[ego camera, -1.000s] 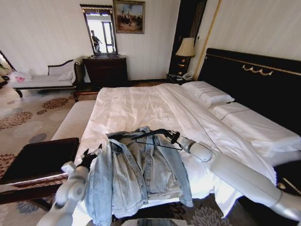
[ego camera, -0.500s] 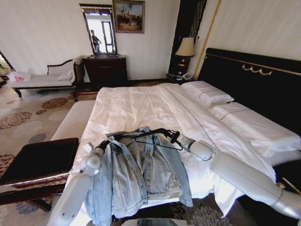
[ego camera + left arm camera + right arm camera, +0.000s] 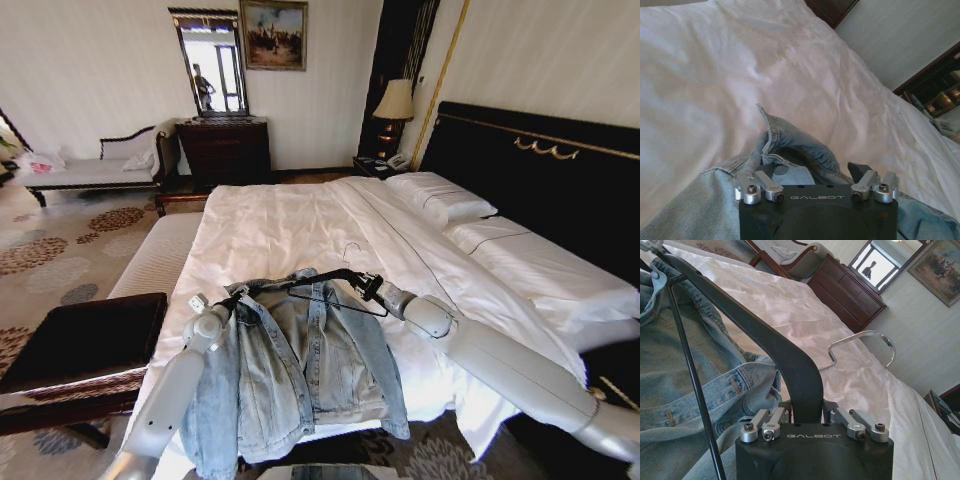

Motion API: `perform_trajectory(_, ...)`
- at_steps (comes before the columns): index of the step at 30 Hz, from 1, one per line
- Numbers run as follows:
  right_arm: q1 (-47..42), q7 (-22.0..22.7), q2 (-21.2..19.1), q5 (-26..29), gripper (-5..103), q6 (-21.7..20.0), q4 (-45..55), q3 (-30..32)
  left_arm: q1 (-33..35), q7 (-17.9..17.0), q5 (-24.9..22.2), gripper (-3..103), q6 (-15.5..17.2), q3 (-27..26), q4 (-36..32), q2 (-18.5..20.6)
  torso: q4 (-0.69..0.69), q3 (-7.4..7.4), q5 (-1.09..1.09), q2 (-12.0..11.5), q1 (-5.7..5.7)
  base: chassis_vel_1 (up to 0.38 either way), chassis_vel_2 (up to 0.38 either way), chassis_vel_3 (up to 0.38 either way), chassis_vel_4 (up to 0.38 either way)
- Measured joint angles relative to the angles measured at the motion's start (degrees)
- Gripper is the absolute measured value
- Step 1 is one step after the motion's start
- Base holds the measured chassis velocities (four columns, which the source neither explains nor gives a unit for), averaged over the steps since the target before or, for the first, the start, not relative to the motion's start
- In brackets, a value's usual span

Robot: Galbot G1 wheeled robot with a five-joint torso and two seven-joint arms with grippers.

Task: Pick up the clothes from the bed and hang them on the clothes hanger.

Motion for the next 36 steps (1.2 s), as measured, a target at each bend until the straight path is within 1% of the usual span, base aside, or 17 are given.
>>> perform_trajectory(3, -0.1, 0.0, 0.0, 0.0, 30, 0.0, -0.1, 0.0, -0.3, -0.8, 0.0, 69, 0.7, -0.3, 1.1, -0.3, 0.00, 0.00, 0.00, 0.0, -0.01, 0.000, 0.000, 0.000, 0.000)
perform_trajectory(5, -0.1, 0.0, 0.0, 0.1, 30, 0.0, -0.1, 0.0, -0.3, -1.0, 0.0, 69, 0.9, -0.3, 1.3, -0.3, 0.00, 0.00, 0.00, 0.0, -0.01, 0.000, 0.000, 0.000, 0.000)
perform_trajectory(6, 0.0, 0.1, 0.1, 0.2, 30, 0.0, -0.1, 0.0, -0.6, -1.4, -0.2, 58, 1.3, -0.4, 1.8, -0.5, 0.00, -0.01, 0.00, 0.0, -0.01, 0.000, 0.000, 0.000, 0.000)
perform_trajectory(7, 0.1, 0.1, 0.1, 0.3, 30, 0.0, -0.1, 0.0, -0.7, -1.5, -0.2, 58, 1.5, -0.4, 1.9, -0.5, 0.00, -0.01, 0.00, 0.0, -0.01, 0.000, 0.000, 0.000, 0.000)
perform_trajectory(9, 0.3, 0.2, 0.1, 0.6, 30, 0.0, 0.1, 0.0, -0.9, -1.9, -0.6, 47, 1.8, -0.4, 2.0, -0.6, 0.00, 0.00, 0.00, 0.0, -0.01, 0.000, 0.000, 0.000, 0.000)
perform_trajectory(10, 0.3, 0.2, 0.1, 0.6, 30, 0.0, 0.1, 0.0, -0.9, -1.9, -0.6, 47, 1.8, -0.4, 2.0, -0.6, 0.00, 0.00, 0.00, 0.0, -0.01, 0.000, 0.000, 0.000, 0.000)
perform_trajectory(13, 0.4, 0.2, -0.3, 0.8, 30, 0.1, 0.2, 0.1, -0.7, -2.2, -1.2, 31, 1.8, -0.9, 1.8, -0.7, -0.01, -0.01, 0.00, 0.0, -0.01, 0.000, 0.000, 0.000, 0.000)
perform_trajectory(16, 0.3, 0.2, -0.5, 0.8, 30, 0.2, 0.3, 0.2, -0.4, -2.3, -1.4, 26, 1.8, -1.3, 1.8, -0.7, 0.00, -0.01, 0.00, 0.0, -0.01, 0.000, 0.000, 0.000, 0.000)
perform_trajectory(18, 0.2, 0.1, -0.6, 0.8, 30, 0.2, 0.4, 0.2, 0.6, -2.3, -1.4, 10, 1.8, -1.9, 1.0, -0.5, -0.01, -0.01, -0.01, 0.0, -0.01, 0.000, 0.000, 0.000, 0.000)
perform_trajectory(20, 0.3, -0.1, -0.5, 1.1, 30, 0.2, 0.4, 0.1, 3.0, -1.7, -1.3, 0, 1.9, -2.5, -2.0, 0.2, 0.00, -0.01, 0.00, 0.0, -0.01, 0.000, 0.000, 0.000, 0.000)
perform_trajectory(21, 0.3, -0.1, -0.5, 1.1, 30, 0.2, 0.4, 0.1, 3.0, -1.7, -1.3, 0, 1.9, -2.5, -2.0, 0.2, 0.00, -0.01, 0.00, 0.0, -0.01, 0.000, 0.000, 0.000, 0.000)
perform_trajectory(22, 0.5, -0.2, -0.3, 1.1, 30, 0.2, 0.3, -0.1, 4.1, -1.4, -1.3, 11, 2.3, -2.8, -3.4, 0.4, 0.00, -0.01, 0.00, 0.0, -0.01, 0.000, 0.000, 0.000, 0.000)
perform_trajectory(25, 0.6, -0.2, -0.3, 1.2, 30, 0.1, 0.2, -0.3, 4.7, -1.3, -1.5, 17, 2.5, -3.2, -4.1, 0.5, 0.00, -0.01, 0.00, 0.0, -0.01, 0.000, 0.000, 0.000, 0.000)
perform_trajectory(28, 0.7, -0.3, -0.3, 1.2, 30, 0.0, 0.2, -0.6, 4.9, -2.2, -2.8, 32, 2.9, -4.2, -4.9, 0.2, 0.00, -0.01, 0.00, 0.0, -0.01, 0.000, 0.000, 0.000, 0.000)
perform_trajectory(31, 0.7, -0.3, -0.4, 1.2, 30, -0.1, 0.3, -0.7, 4.5, -2.9, -3.4, 38, 3.6, -4.4, -5.0, 0.1, 0.01, -0.01, 0.00, 0.0, -0.01, 0.000, 0.000, 0.000, 0.000)
perform_trajectory(35, 0.7, -0.4, -0.7, 1.4, 30, -0.2, 0.6, -0.7, 1.9, -4.6, -4.3, 60, 4.3, -4.1, -4.1, -0.6, 0.00, -0.01, 0.00, 0.0, -0.01, 0.000, 0.000, 0.000, 0.000)
perform_trajectory(36, 0.7, -0.4, -0.7, 1.4, 30, -0.2, 0.6, -0.7, 1.9, -4.6, -4.3, 60, 4.3, -4.1, -4.1, -0.6, 0.00, -0.01, 0.00, 0.0, -0.01, 0.000, 0.000, 0.000, 0.000)
